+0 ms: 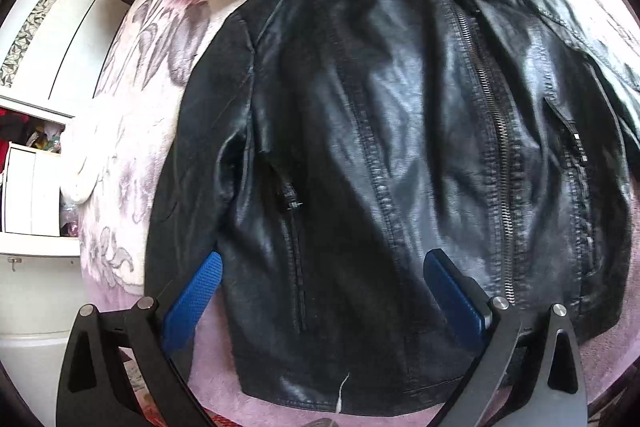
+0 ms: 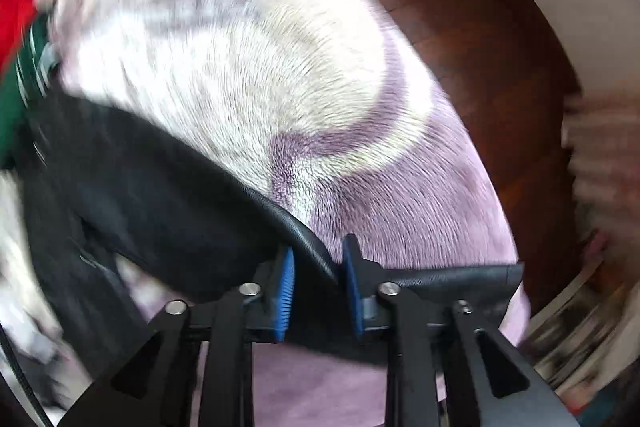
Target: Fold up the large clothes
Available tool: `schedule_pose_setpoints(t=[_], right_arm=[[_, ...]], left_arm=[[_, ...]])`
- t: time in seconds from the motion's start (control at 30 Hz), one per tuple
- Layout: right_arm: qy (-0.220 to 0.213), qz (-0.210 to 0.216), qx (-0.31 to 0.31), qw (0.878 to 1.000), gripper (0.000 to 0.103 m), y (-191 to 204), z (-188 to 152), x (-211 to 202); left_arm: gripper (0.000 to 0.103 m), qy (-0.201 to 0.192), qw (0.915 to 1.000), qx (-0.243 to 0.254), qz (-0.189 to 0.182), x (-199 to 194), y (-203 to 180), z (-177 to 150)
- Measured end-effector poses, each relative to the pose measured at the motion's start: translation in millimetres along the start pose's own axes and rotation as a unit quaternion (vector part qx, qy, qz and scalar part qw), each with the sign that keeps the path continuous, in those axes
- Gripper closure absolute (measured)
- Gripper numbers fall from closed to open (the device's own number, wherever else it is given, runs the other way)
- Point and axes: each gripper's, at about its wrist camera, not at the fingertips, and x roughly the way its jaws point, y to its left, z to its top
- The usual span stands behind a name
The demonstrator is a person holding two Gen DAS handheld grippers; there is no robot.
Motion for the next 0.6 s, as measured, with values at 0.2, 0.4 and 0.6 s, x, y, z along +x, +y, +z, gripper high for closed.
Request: schedule_pose_setpoints(t=[0.2,0.4,0.6], right_arm=[[0.031,0.165,0.257,0.952,0.039,-68.4,-137.8,13.3],[-0.078,0.27,0.404,0.871,0.039,-118.9,-188.3,69.2],[-0.177,0.299,0.47,0.811,0.088,-128.0,-182.8,76.5]], left_arm=[[0.0,0.01,0.9999,0.0,-0.008,4.6,-13.2,-2.4],[0.0,0.02,0.9996,-0.008,-0.017,16.8,-13.9,4.0],[0.0,0.019,0.9997,-0.015,-0.007,24.7,-9.0,6.2]])
